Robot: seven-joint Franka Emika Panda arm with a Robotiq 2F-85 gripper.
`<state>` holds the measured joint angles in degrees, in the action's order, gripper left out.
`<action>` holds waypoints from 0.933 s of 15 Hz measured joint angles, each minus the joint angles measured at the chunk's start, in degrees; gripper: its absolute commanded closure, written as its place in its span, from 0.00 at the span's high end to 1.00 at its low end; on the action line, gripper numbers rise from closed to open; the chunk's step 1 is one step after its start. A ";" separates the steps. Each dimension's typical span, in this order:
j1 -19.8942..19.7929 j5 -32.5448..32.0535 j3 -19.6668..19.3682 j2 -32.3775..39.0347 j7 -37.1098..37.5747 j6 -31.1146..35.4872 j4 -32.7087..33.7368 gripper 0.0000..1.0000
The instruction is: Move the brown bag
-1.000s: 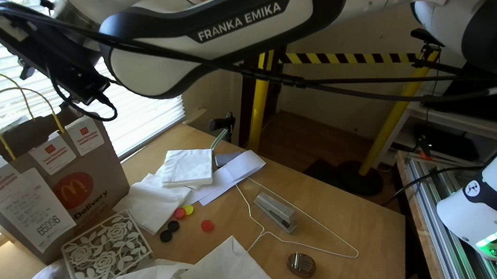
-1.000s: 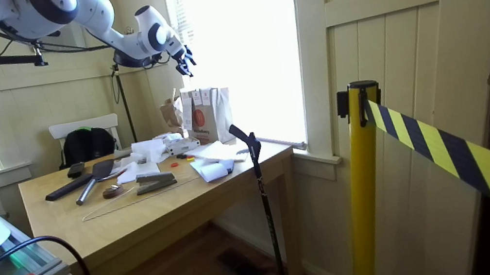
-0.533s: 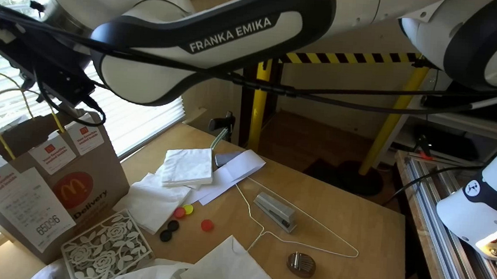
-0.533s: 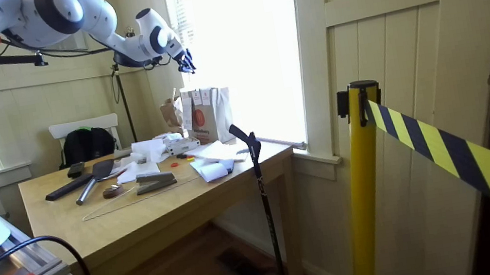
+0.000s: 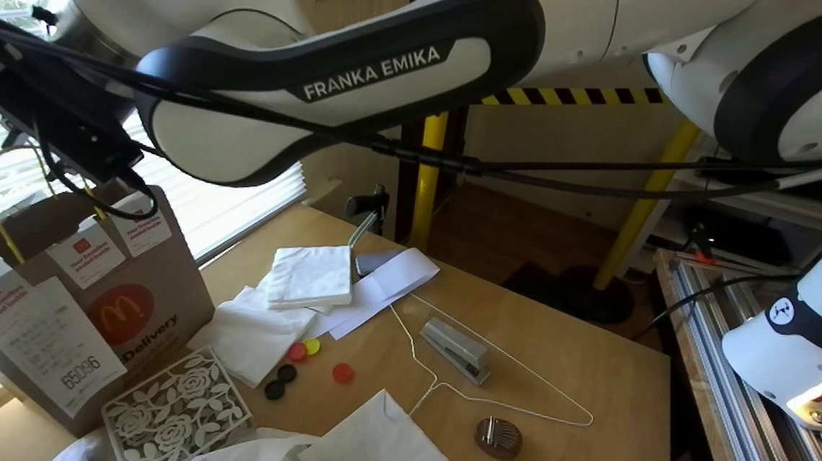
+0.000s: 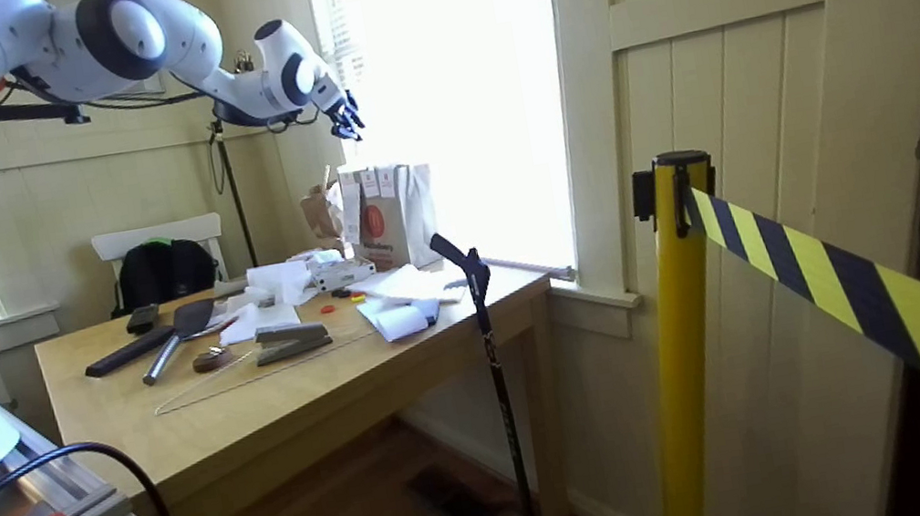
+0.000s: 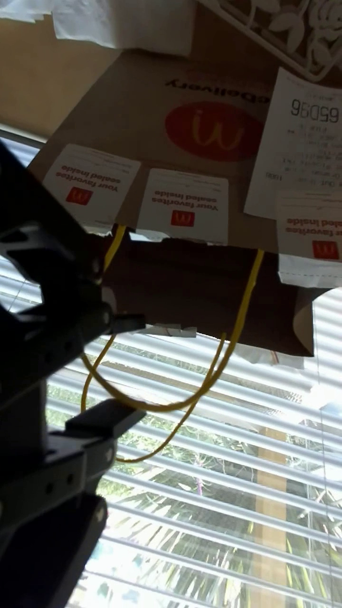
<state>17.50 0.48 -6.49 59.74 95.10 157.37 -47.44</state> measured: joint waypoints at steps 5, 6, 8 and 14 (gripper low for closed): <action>-0.26 0.07 0.33 1.63 0.00 0.00 2.41 0.15; -0.30 0.07 0.33 1.90 0.00 0.00 2.80 0.08; -0.35 0.06 0.30 2.16 0.01 0.00 3.25 0.00; 0.12 0.06 0.08 1.95 0.48 -2.59 5.42 0.01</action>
<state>17.62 0.54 -6.40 61.69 95.58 154.78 -42.02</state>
